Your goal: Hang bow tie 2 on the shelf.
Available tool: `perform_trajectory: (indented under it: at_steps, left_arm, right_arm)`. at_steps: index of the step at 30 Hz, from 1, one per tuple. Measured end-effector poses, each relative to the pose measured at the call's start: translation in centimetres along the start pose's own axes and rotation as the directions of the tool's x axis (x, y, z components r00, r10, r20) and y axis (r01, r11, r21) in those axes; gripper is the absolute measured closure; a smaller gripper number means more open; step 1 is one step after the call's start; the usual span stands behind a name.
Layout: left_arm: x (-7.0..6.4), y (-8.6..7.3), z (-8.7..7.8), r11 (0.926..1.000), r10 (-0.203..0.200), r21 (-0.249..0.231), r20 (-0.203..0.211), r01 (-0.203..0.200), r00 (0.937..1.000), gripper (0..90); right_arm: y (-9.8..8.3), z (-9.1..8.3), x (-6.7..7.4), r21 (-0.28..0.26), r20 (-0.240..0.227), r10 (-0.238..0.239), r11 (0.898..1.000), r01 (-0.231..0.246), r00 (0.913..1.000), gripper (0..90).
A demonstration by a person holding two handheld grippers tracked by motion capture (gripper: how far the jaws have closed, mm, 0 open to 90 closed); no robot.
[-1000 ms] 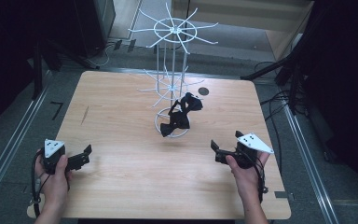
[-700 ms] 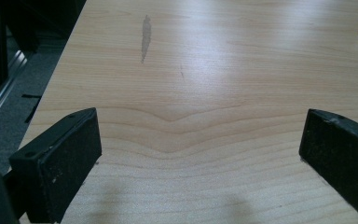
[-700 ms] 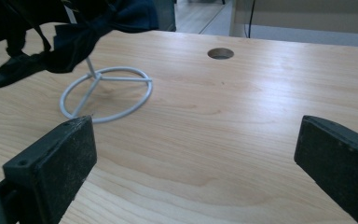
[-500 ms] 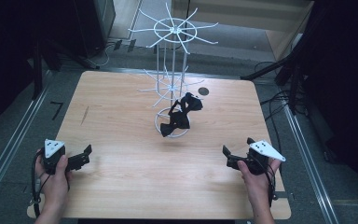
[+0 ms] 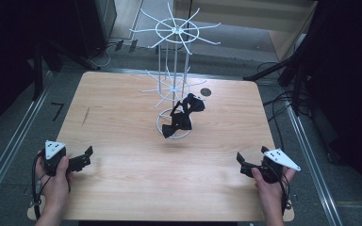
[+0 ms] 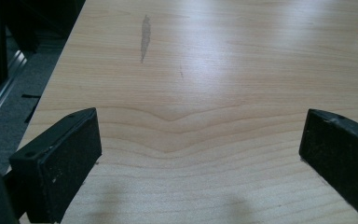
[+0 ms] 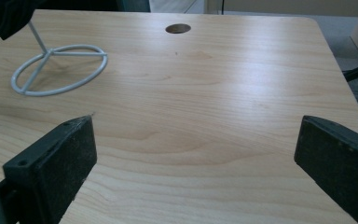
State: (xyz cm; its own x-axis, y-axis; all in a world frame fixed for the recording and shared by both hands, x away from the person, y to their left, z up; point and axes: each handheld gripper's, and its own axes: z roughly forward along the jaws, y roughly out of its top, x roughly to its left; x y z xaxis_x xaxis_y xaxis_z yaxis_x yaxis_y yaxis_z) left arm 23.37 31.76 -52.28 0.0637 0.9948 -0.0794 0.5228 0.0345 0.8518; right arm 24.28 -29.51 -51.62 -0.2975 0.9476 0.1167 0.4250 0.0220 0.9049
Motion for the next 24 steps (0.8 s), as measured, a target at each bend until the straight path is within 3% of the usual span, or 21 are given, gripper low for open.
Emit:
perform_trajectory:
  at_steps: [11,24]
  left_arm:
    - [-0.1,0.0,0.0,1.0,0.005,0.002,0.001,-0.005,1.0,0.0]
    - [-0.1,0.0,0.0,1.0,0.003,0.002,0.0,-0.003,1.0,0.0]
  right_arm:
    - [-0.9,-1.7,-2.3,-0.002,0.058,0.014,1.0,-0.014,0.9982,0.0]
    - [-2.1,-3.3,-4.3,0.009,0.089,0.035,0.999,-0.036,0.9954,0.0]
